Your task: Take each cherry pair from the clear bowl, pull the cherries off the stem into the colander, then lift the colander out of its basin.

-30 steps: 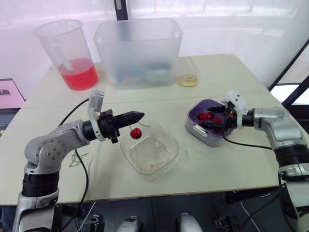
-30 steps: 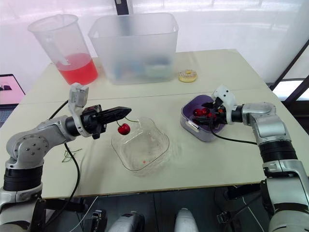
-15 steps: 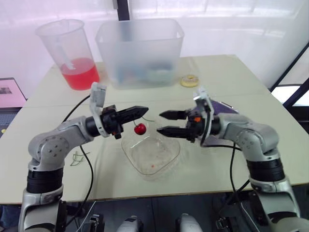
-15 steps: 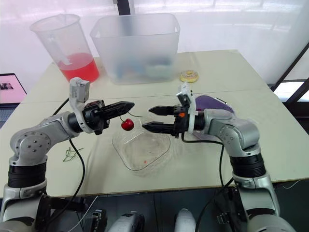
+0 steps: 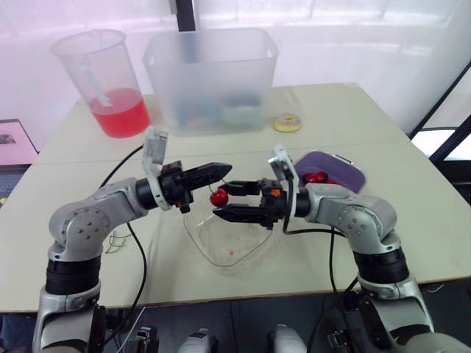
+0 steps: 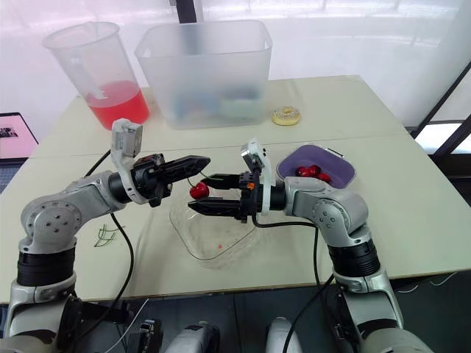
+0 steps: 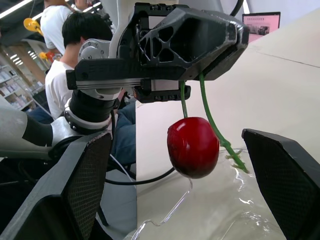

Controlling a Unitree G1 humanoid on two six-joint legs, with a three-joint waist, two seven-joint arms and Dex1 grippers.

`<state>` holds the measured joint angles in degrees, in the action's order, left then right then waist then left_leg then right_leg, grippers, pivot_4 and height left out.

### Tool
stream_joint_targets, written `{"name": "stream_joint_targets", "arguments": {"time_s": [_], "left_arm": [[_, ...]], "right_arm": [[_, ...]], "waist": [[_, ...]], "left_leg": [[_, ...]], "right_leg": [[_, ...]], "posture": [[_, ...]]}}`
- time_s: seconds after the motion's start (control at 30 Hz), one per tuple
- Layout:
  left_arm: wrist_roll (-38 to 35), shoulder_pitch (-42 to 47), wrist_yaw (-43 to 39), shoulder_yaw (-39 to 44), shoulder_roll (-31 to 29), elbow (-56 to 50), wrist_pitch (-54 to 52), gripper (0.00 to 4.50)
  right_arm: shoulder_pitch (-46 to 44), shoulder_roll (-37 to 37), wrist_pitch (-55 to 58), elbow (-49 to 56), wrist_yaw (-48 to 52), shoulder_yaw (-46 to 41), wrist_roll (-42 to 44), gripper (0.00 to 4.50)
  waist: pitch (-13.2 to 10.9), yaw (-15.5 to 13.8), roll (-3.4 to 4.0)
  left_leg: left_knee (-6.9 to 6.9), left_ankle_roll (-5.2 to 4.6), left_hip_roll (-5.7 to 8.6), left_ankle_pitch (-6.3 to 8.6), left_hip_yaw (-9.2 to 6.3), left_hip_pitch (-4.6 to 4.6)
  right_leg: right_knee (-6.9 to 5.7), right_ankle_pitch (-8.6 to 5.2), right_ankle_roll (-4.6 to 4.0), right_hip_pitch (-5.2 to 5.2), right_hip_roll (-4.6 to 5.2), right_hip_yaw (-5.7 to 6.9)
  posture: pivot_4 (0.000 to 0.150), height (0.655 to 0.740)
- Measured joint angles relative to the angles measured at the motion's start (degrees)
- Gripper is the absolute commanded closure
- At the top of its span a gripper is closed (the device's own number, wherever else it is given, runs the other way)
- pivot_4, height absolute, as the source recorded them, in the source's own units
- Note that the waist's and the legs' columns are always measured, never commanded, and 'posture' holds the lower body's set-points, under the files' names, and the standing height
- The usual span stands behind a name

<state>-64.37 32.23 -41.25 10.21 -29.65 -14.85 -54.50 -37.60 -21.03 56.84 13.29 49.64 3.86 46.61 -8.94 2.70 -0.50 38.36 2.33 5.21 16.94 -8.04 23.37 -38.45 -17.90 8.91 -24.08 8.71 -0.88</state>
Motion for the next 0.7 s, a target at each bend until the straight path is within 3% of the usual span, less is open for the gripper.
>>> {"name": "stream_joint_targets", "arguments": {"time_s": [0.17,0.47,0.6,0.7], "left_arm": [[0.0,0.0,0.2,-0.1,0.5,0.0,0.0,4.50],[0.0,0.0,0.3,-0.5,1.2,-0.1,-0.1,4.50],[0.0,0.0,0.3,-0.5,1.2,0.0,-0.1,4.50],[0.0,0.0,0.2,-0.5,1.2,0.0,-0.1,4.50]], "right_arm": [[0.1,0.6,0.2,0.0,-1.0,0.0,0.4,2.84],[0.1,0.7,0.2,0.0,-1.8,0.0,0.8,2.84],[0.1,0.6,0.2,0.0,-2.0,0.0,0.9,3.95],[0.1,0.5,0.2,0.0,-1.9,0.1,0.9,3.95]], "waist": [[0.0,0.0,0.00],[0.0,0.0,0.00],[0.0,0.0,0.00],[0.0,0.0,0.00]], "left_leg": [[0.00,0.00,0.00,0.00,0.00,0.00],[0.00,0.00,0.00,0.00,0.00,0.00],[0.00,0.00,0.00,0.00,0.00,0.00],[0.00,0.00,0.00,0.00,0.00,0.00]], "right_leg": [[0.00,0.00,0.00,0.00,0.00,0.00],[0.00,0.00,0.00,0.00,0.00,0.00],[0.00,0.00,0.00,0.00,0.00,0.00],[0.00,0.00,0.00,0.00,0.00,0.00]], "posture": [[0.150,0.7400],[0.150,0.7400],[0.150,0.7400],[0.150,0.7400]]}}
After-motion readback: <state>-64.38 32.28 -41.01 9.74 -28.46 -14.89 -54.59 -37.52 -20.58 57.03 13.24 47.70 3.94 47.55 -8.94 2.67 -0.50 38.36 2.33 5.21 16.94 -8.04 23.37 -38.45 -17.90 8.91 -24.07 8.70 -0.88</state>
